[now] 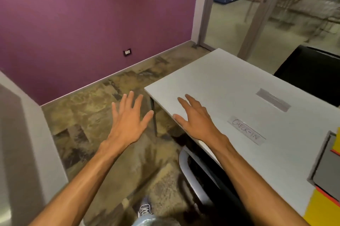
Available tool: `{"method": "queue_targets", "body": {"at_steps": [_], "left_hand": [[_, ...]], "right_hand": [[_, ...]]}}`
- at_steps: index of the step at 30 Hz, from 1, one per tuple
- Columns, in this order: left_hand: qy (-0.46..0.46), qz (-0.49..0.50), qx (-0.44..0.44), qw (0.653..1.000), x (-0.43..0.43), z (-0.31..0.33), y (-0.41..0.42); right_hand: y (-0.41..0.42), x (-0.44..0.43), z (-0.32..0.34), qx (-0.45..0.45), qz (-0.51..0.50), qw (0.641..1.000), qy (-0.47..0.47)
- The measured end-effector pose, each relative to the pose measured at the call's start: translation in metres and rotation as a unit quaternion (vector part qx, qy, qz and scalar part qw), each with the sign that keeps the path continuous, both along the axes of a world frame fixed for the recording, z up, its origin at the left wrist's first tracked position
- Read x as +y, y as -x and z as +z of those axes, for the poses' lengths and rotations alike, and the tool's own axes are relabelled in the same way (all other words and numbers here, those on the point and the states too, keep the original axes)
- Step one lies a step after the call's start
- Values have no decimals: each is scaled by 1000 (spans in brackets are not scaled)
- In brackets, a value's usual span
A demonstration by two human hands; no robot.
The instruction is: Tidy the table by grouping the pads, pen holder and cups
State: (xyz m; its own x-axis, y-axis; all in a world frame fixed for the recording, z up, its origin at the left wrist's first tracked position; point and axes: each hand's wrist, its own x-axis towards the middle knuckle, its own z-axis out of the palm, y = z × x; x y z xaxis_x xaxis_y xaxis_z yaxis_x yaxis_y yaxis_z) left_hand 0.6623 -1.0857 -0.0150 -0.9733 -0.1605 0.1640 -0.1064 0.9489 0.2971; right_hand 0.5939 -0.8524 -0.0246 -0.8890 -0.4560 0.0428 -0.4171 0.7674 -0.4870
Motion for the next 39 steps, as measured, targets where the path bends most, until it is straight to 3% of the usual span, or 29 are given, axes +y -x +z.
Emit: {"method": "queue_targets", "body": {"at_steps": [15,19,28,39], "left_hand": [[-80,94,-51,991,-225,-36,66],[-47,113,-53,991,-260,-42,97],[-33,102,-86,990,-355,-60,259],[-30,73,-69,995,-443,-22,467]], "right_hand": [[129,-245,-4,-15,88,995,-49],[172,-293,-15,-20,112,992,-46],[332,-402,-52,-49,120,992,-13],[514,-487,-28,-73,95,993,-13]]}}
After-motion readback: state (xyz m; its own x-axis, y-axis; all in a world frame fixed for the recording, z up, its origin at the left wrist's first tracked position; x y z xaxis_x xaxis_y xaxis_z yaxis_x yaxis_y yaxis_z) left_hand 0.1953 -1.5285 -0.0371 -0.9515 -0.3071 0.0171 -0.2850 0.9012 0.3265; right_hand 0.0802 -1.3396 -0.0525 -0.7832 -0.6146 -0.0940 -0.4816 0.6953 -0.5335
